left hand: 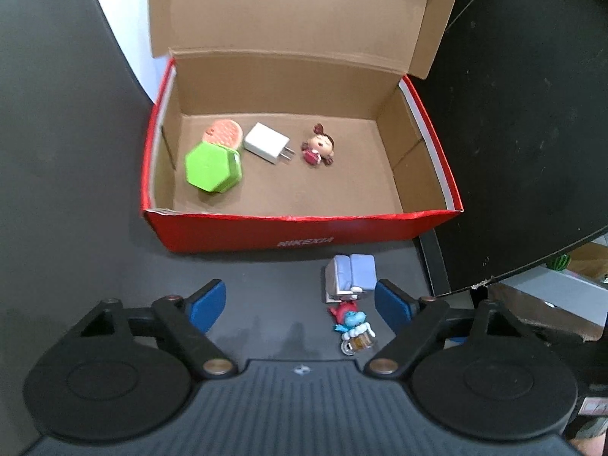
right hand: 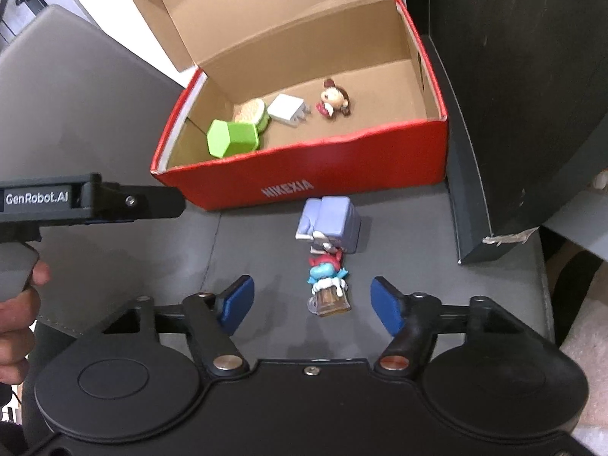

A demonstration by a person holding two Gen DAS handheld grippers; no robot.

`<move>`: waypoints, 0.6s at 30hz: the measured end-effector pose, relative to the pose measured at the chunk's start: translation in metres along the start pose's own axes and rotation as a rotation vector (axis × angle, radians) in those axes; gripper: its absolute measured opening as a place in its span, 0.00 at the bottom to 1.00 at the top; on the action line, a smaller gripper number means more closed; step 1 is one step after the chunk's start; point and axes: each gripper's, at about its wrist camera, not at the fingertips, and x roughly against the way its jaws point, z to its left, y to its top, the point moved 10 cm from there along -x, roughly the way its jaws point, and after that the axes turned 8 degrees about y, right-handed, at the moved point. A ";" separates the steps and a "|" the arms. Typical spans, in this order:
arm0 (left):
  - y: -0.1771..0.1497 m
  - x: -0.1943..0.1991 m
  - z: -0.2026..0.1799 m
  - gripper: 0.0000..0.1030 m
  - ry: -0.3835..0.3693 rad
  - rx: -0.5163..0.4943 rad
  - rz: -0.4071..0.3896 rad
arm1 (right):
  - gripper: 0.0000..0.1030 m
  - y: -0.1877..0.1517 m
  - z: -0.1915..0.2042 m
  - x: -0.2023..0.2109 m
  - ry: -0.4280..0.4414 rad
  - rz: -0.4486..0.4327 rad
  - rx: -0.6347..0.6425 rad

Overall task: Organize objects
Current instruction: 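Lower the left tool onto the lavender block toy and close the left gripper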

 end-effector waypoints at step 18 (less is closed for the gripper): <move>-0.005 -0.071 -0.035 0.63 -0.113 -0.029 0.135 | 0.45 -0.006 -0.029 -0.028 0.018 0.060 -0.146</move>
